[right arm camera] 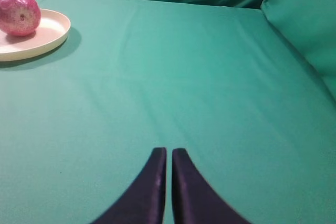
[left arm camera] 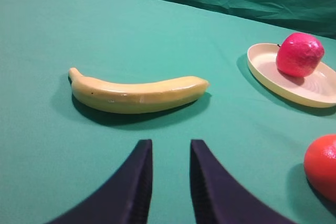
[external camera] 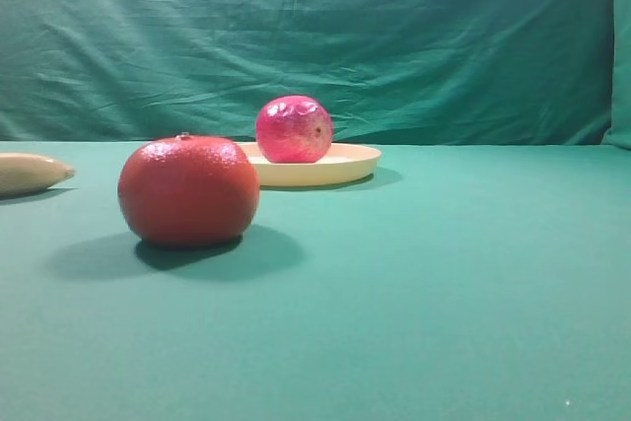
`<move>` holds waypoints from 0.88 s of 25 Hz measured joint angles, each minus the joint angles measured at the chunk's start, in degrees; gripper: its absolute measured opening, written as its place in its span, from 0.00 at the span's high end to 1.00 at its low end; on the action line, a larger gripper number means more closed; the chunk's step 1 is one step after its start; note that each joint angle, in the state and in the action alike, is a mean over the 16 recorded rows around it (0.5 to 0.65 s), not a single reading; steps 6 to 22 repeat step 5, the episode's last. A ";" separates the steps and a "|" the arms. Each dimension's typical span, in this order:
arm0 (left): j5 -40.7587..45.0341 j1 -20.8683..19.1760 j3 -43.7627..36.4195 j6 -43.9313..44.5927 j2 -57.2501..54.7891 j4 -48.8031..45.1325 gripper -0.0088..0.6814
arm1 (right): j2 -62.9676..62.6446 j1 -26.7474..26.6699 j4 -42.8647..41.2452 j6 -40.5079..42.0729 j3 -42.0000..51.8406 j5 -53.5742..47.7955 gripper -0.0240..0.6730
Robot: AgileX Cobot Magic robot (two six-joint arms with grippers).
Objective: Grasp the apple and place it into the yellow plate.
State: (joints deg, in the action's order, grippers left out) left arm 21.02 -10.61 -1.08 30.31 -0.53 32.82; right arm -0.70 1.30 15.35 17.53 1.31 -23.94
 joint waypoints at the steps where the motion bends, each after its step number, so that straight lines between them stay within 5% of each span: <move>1: 0.00 0.00 0.00 0.00 0.00 0.01 0.76 | 0.00 0.00 0.00 0.00 0.00 0.00 0.97; 22: 0.00 0.03 0.00 0.00 0.00 0.03 0.76 | 0.00 0.00 0.00 0.00 0.00 0.00 0.97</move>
